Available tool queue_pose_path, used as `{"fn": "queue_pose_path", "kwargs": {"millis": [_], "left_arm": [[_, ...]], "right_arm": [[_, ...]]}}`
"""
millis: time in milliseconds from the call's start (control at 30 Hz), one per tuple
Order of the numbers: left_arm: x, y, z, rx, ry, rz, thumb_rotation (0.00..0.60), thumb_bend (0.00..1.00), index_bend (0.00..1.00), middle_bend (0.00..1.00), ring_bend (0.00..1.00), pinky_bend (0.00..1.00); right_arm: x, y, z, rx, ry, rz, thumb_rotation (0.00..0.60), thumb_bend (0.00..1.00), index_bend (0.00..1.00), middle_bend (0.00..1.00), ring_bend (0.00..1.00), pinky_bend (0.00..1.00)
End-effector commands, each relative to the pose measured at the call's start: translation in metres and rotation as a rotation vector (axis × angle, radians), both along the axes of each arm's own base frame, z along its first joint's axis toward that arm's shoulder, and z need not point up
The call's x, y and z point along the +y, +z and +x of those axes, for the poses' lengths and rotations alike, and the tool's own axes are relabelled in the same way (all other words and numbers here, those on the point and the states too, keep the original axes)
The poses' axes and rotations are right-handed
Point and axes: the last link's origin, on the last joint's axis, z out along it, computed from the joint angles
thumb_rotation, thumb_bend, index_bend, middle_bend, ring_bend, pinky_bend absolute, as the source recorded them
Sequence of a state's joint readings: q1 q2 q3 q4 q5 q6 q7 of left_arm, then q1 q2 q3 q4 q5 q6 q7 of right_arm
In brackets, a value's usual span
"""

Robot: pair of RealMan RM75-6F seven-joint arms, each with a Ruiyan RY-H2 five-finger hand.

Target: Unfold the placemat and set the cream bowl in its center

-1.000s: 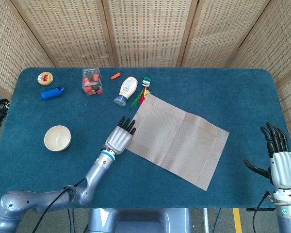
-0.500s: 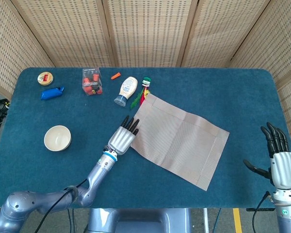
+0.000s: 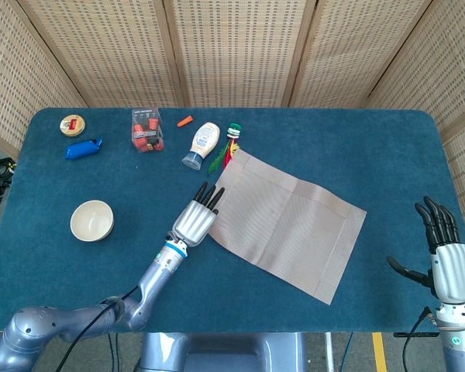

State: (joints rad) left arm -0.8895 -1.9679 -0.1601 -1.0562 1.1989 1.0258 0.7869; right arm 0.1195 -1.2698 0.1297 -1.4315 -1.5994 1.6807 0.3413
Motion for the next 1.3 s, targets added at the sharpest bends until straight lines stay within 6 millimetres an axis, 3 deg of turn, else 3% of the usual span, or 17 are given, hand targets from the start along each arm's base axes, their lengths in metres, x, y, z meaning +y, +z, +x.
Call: {"fn": "queue_pose_path", "kwargs": {"millis": [33, 200, 500, 867, 1300], "left_arm": [[0.0, 0.0, -0.001, -0.006, 0.002, 0.003, 0.6, 0.46, 0.6, 0.0, 0.0, 0.0], [-0.001, 0.001, -0.002, -0.009, 0.0, 0.008, 0.6, 0.46, 0.66, 0.0, 0.0, 0.0], [-0.01, 0.01, -0.004, -0.015, -0.032, 0.012, 0.6, 0.46, 0.68, 0.0, 0.0, 0.0], [-0.053, 0.047, -0.032, -0.022, -0.038, -0.002, 0.6, 0.46, 0.69, 0.0, 0.0, 0.0], [-0.116, 0.062, -0.057, 0.045, -0.063, -0.088, 0.6, 0.46, 0.7, 0.0, 0.0, 0.0]], "right_arm": [[0.0, 0.0, 0.0, -0.006, 0.003, 0.004, 0.6, 0.22, 0.06, 0.0, 0.0, 0.0], [0.001, 0.0, 0.001, -0.008, 0.007, 0.006, 0.6, 0.22, 0.07, 0.0, 0.0, 0.0], [0.002, -0.001, 0.003, -0.009, 0.018, 0.015, 0.6, 0.22, 0.07, 0.0, 0.0, 0.0], [0.002, -0.001, 0.002, -0.003, 0.006, 0.027, 0.6, 0.22, 0.08, 0.0, 0.0, 0.0], [0.01, -0.005, 0.009, 0.018, 0.03, 0.031, 0.6, 0.22, 0.08, 0.0, 0.0, 0.0]]}}
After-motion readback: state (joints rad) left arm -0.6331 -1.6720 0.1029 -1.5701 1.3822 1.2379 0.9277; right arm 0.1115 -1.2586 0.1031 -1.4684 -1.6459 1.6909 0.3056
